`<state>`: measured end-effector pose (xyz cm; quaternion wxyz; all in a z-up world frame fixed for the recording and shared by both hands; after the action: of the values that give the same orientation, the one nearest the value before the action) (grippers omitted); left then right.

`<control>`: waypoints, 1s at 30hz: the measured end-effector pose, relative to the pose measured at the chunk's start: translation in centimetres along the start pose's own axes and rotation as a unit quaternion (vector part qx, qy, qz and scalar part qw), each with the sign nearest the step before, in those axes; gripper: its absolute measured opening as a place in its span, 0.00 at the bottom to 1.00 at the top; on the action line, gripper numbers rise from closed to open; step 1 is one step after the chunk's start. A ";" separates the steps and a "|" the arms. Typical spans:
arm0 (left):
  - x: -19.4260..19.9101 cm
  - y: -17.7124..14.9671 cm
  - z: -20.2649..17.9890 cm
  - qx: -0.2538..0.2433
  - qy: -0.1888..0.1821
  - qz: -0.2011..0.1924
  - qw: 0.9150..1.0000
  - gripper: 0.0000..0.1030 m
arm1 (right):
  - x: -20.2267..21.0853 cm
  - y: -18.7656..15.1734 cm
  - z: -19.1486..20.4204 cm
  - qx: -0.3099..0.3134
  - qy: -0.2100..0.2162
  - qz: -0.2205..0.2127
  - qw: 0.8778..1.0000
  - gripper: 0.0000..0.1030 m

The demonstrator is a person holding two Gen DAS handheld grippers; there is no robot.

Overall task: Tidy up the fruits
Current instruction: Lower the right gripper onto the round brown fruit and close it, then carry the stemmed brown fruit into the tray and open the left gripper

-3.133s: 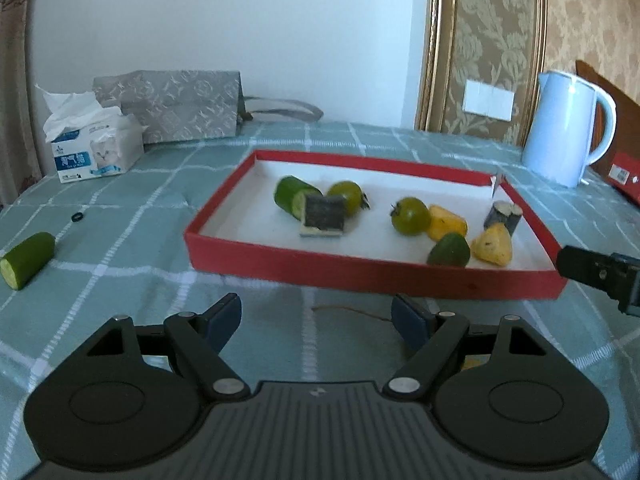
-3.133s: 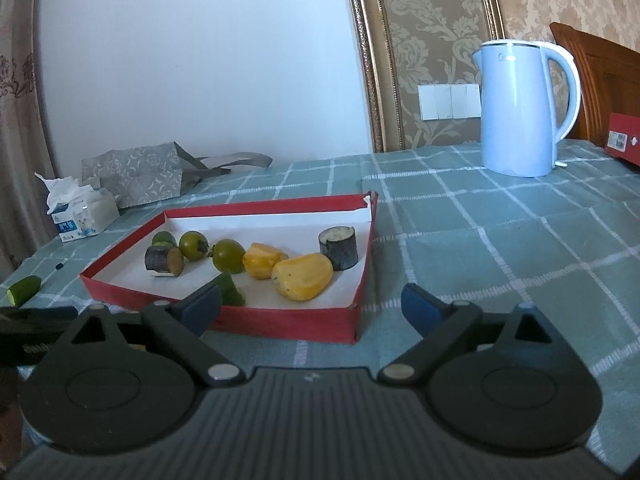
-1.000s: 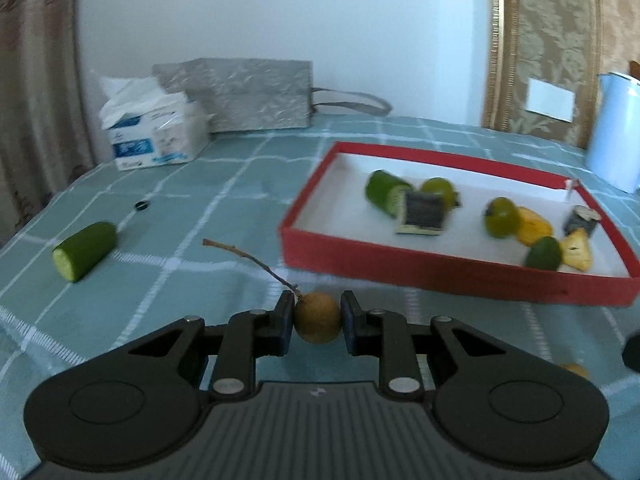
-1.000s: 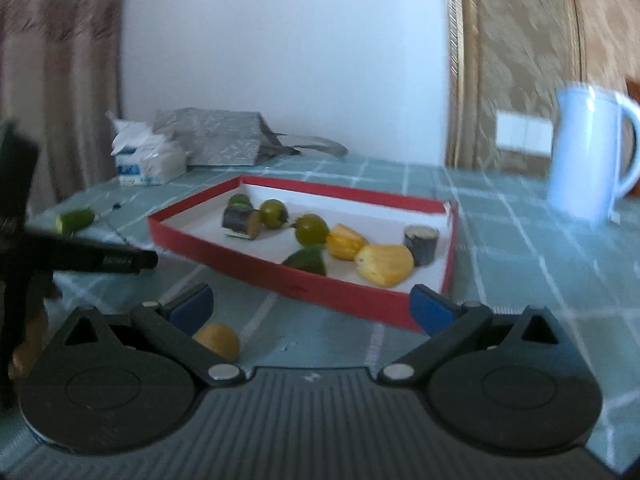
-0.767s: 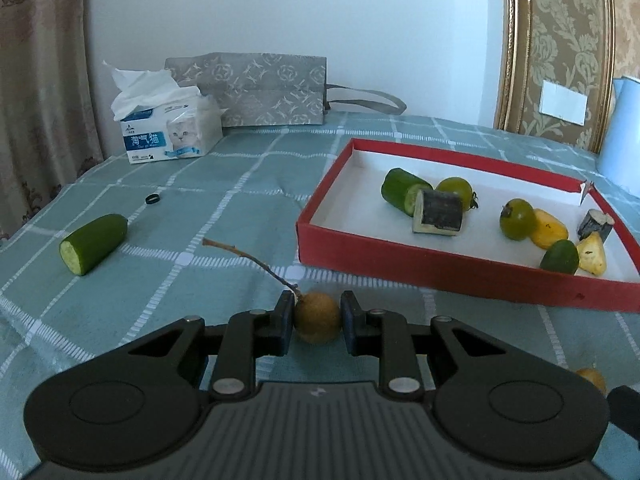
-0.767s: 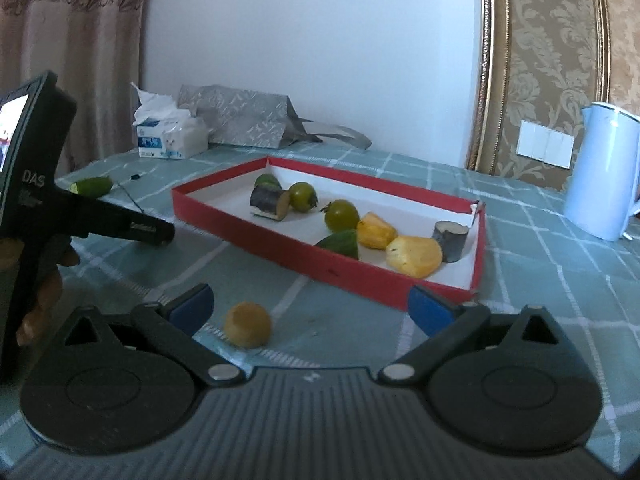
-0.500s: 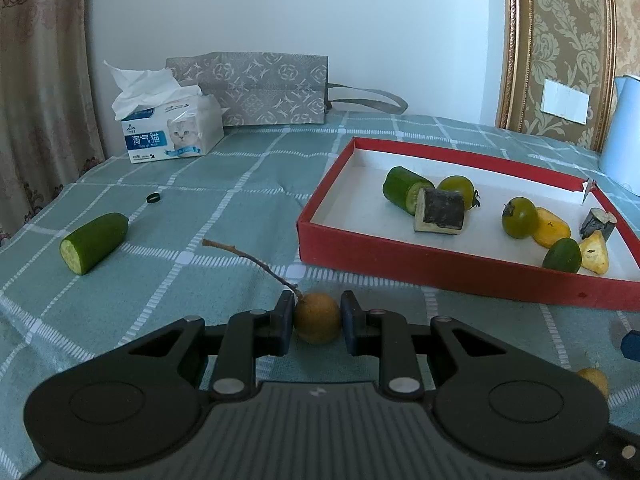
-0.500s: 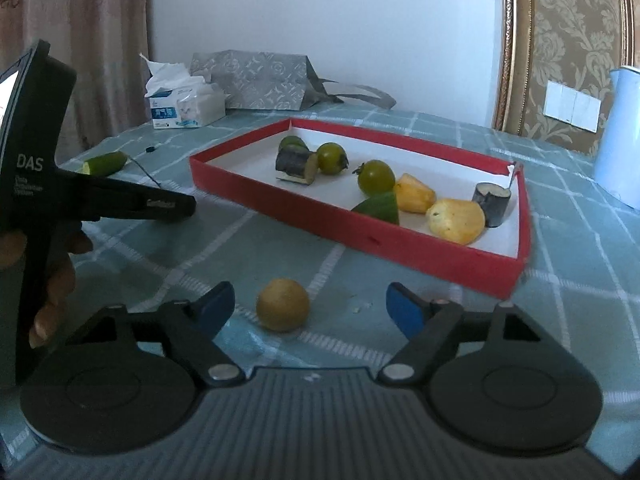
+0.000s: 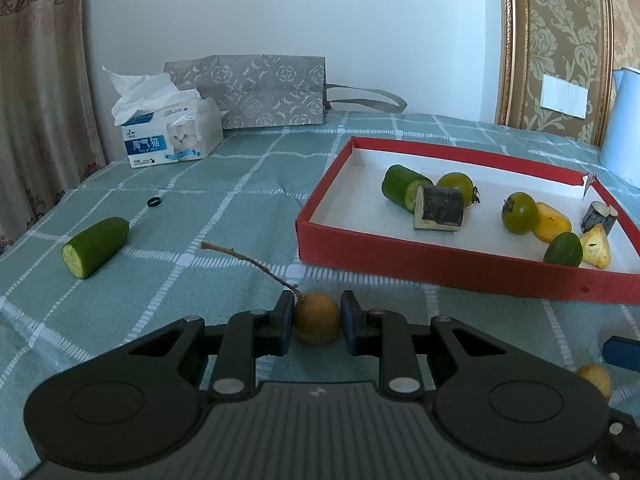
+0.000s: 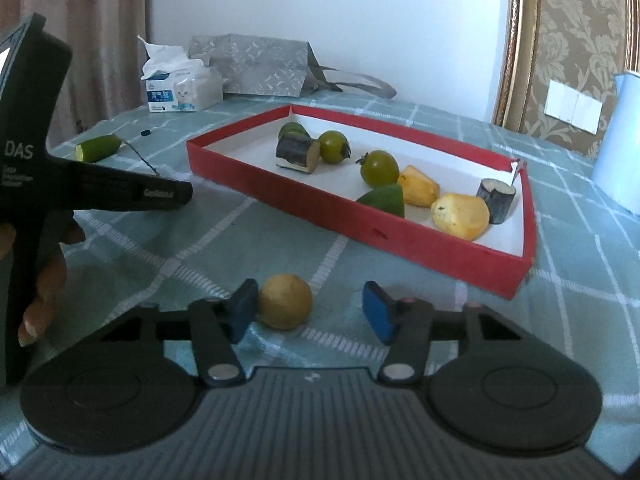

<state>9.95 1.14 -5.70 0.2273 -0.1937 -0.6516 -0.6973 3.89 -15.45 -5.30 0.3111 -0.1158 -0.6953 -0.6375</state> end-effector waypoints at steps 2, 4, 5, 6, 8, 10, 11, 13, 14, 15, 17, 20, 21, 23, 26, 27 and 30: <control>0.0 0.0 0.0 0.000 0.000 0.000 1.000 0.23 | -0.1 0.0 0.1 0.002 0.002 0.002 1.000 0.45; 0.0 0.0 0.0 0.000 0.000 0.000 1.000 0.23 | 0.0 0.0 0.1 0.002 0.006 0.003 1.000 0.36; 0.1 0.0 -0.1 -0.001 0.000 0.000 1.000 0.23 | 0.0 0.0 0.1 0.002 0.007 0.002 1.000 0.34; 0.1 0.0 -0.1 -0.002 0.001 0.000 1.000 0.23 | 0.0 0.0 0.1 0.002 0.007 0.002 1.000 0.34; 0.1 0.0 -0.2 -0.003 0.001 0.000 1.000 0.23 | 0.1 -0.1 0.1 0.002 0.008 0.002 1.000 0.34; 0.1 0.0 -0.2 -0.003 0.001 0.000 1.000 0.23 | 0.1 -0.1 0.2 0.002 0.007 0.002 1.000 0.34; 0.1 0.0 -0.2 -0.004 0.002 0.000 1.000 0.23 | 0.1 0.0 0.2 0.002 0.007 0.002 1.000 0.34; 0.1 0.0 -0.1 -0.003 0.001 0.000 1.000 0.23 | 0.0 0.0 0.2 0.003 0.007 0.002 1.000 0.34; 0.1 0.0 -0.2 -0.003 0.001 0.000 1.000 0.23 | 0.1 0.0 0.2 0.006 0.006 0.002 1.000 0.34; 0.1 0.0 -0.2 -0.003 0.002 0.000 1.000 0.23 | 0.1 -0.1 0.2 0.007 0.004 0.001 1.000 0.35; 0.0 0.0 -0.1 -0.002 0.001 0.000 1.000 0.23 | 0.2 -0.1 0.3 0.010 0.002 0.000 1.000 0.36; 0.0 -0.1 -0.2 0.000 -0.001 0.000 1.000 0.23 | 0.2 -0.1 0.0 0.004 0.009 0.001 1.000 0.33; 0.0 -0.1 -0.1 0.001 -0.002 0.001 1.000 0.23 | 0.2 0.0 0.0 0.002 0.012 0.000 1.000 0.25; 0.0 -0.1 -0.1 0.003 -0.003 0.001 1.000 0.23 | 0.3 0.0 0.1 0.003 0.009 -0.005 1.000 0.25; 0.0 -0.1 -0.1 0.003 -0.003 0.001 1.000 0.23 | 0.4 0.0 0.0 0.000 0.010 -0.007 1.000 0.25; 0.0 -0.1 -0.1 0.003 -0.003 0.001 1.000 0.23 | 0.5 0.0 -0.1 -0.003 0.011 -0.009 1.000 0.25; 0.0 -0.1 -0.1 0.002 -0.003 0.001 1.000 0.23 | 0.8 0.1 -0.4 -0.008 0.004 -0.019 1.000 0.25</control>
<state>9.89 1.09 -5.75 0.2261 -0.1957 -0.6537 -0.6951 3.46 -16.03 -4.76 0.3010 -0.1023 -0.6909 -0.6493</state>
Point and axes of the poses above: each gripper's, at about its wrist camera, not at the fingertips, and x roughly against the way its jaws point, z to its left, y to its top, the point moved 5 cm from there along -x, roughly the way its jaws point, and after that the axes turned 3 degrees about -x, right-handed, at the moved point
